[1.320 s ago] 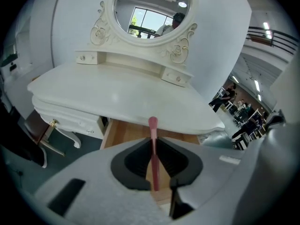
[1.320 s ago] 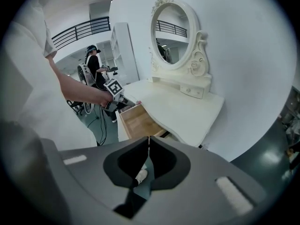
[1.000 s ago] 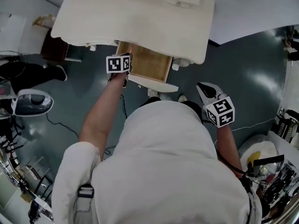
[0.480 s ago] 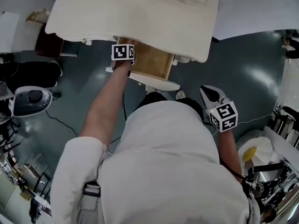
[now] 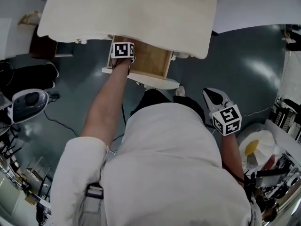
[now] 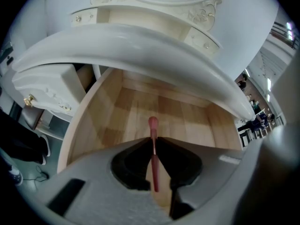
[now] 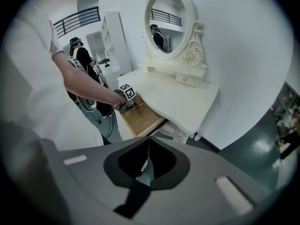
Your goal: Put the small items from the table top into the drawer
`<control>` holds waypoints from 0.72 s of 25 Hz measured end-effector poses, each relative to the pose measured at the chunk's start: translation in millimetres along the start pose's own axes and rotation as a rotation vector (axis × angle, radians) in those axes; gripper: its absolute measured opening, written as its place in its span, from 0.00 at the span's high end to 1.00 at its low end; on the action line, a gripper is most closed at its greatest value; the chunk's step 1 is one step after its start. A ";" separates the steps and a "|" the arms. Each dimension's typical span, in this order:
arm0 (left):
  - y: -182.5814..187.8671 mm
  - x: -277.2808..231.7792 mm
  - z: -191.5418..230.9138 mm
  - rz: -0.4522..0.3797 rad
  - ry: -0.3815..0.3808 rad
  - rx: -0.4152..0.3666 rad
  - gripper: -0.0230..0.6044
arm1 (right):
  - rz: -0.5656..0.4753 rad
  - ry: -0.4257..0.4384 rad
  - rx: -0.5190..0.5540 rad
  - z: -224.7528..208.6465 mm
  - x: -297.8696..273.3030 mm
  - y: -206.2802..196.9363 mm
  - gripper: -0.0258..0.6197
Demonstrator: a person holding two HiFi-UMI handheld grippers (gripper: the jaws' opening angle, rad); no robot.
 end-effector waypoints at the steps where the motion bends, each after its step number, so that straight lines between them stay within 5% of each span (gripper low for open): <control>1: 0.6 -2.2 0.3 0.005 0.003 -0.008 0.89 | 0.002 -0.003 -0.005 -0.6 0.2 -0.8 0.95; 18: 5.1 -19.0 3.9 0.048 0.012 -0.056 0.87 | 0.010 -0.020 -0.056 -2.9 4.0 -8.2 0.95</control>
Point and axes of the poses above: the fingertips, and each gripper's own axes: x backward along the fingers, z to its left, y out of its top, the point moved 8 cm from there along x, backward along the fingers, and after that the axes turned 12 degrees about -x, right-handed, at the moved point
